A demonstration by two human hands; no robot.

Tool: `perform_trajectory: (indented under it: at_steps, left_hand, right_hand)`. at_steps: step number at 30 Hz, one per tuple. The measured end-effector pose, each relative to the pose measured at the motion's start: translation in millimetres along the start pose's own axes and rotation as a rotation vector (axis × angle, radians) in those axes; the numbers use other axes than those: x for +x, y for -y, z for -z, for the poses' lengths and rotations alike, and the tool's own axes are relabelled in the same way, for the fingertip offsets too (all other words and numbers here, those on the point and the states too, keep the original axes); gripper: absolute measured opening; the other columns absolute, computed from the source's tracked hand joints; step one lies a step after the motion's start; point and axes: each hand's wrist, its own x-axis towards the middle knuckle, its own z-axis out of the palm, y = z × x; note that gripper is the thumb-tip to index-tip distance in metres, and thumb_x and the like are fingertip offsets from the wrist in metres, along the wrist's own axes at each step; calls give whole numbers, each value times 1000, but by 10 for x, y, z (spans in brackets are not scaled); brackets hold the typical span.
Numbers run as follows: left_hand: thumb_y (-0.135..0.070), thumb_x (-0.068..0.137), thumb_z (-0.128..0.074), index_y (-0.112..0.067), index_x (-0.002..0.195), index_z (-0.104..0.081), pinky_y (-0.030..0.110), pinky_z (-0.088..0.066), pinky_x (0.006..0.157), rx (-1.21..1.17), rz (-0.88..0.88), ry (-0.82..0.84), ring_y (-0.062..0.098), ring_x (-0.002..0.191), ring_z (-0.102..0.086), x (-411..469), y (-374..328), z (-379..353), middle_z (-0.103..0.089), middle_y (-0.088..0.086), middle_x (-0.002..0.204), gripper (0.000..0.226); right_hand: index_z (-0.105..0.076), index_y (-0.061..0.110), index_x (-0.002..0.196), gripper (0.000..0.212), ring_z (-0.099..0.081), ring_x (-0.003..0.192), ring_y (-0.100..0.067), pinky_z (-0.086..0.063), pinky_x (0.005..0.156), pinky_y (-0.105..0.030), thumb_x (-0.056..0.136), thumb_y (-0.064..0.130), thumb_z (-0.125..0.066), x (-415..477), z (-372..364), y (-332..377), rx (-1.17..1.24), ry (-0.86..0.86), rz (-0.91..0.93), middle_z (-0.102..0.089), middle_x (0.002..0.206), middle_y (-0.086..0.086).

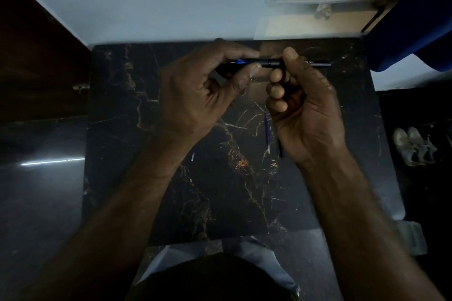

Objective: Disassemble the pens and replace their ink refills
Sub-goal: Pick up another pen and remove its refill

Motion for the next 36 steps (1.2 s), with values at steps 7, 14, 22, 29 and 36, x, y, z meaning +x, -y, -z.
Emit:
perform_trajectory:
  at_steps: [7,14,22,29,36]
  left_hand:
    - [-9,110,-60,12,100,-71,40,-51,67,257,-168,145,33,73,-62,162,-4,31,-64,20,86,25]
    - [-23,114,-51,-13,63,-58,17,-35,54,-67,264,160,3,46,-47,198,-29,2,-50,-7,50,52]
    - [-18,104,-70,-16,112,-73,26,-58,51,-573,479,138,11,76,-72,-25,128,-3,-75,-6,90,9]
    - [-36,112,-54,-24,73,-69,26,-41,42,-391,570,14,21,42,-54,-66,147,-38,-60,1,58,44]
    - [-19,104,-73,-13,92,-71,25,-50,42,-434,526,-51,13,49,-62,-87,153,-1,-70,-3,70,13]
  right_hand:
    - [-72,13,78,31,-60,51,-8,-44,43,-17,106,11,-58,-69,-31,56,-30,6,80,-68,68,-2]
    - [-66,-7,108,12,-65,61,-20,-51,52,-27,104,0,-57,-101,29,12,-220,87,311,-69,78,-14]
    - [-73,5,94,18,-66,60,-16,-52,51,-24,105,4,-58,-43,97,-121,-117,-43,241,-71,75,-8]
    - [-69,-1,103,13,-68,65,-19,-53,54,-25,105,2,-56,-22,58,-268,-93,32,199,-72,80,-13]
    - [-66,-7,109,13,-68,66,-20,-53,56,-26,105,1,-56,25,36,-295,-89,14,205,-72,81,-13]
